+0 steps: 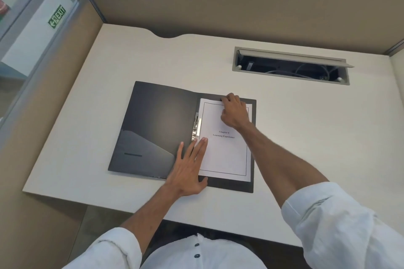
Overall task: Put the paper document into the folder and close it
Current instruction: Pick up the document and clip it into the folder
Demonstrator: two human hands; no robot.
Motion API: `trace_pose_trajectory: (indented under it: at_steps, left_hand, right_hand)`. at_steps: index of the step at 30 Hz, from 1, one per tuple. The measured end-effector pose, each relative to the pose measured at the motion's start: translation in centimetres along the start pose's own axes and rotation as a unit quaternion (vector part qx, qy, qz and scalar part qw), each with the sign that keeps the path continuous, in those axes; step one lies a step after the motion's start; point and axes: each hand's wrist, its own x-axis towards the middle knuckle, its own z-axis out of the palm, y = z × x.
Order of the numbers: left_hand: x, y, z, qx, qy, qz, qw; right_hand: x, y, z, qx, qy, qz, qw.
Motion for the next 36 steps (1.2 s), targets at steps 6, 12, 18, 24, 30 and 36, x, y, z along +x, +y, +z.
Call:
trace_pose_trajectory:
  at_steps: [6,12,18,24,30,36]
  left_hand:
    - [0.09,0.1,0.25,-0.013,-0.001,-0.005,1.0]
    - [0.1,0.39,0.41,-0.026,0.005,-0.026,0.999]
    - [-0.07,0.54,0.46,-0.043,0.003,-0.043,0.998]
    - [-0.03,0.49,0.19,-0.035,0.0,-0.043,0.998]
    - [-0.05,0.54,0.19,-0.03,-0.004,-0.041,0.999]
    - [-0.02,0.46,0.2,-0.024,-0.014,-0.048,0.998]
  right_hand:
    - [0.92,0.23,-0.03,-0.005,0.007,0.006,1.0]
    - [1.1,0.04,0.09,-0.001,0.007,-0.001,1.0]
    - [1.23,0.29,0.22,-0.001,0.011,-0.001,1.0]
    - [0.84,0.17,0.39,-0.002,0.021,-0.018,1.0]
    - [0.77,-0.11,0.57,-0.004,0.024,-0.016,1.0]
    - [0.87,-0.11,0.58,-0.002,0.021,-0.017,1.0]
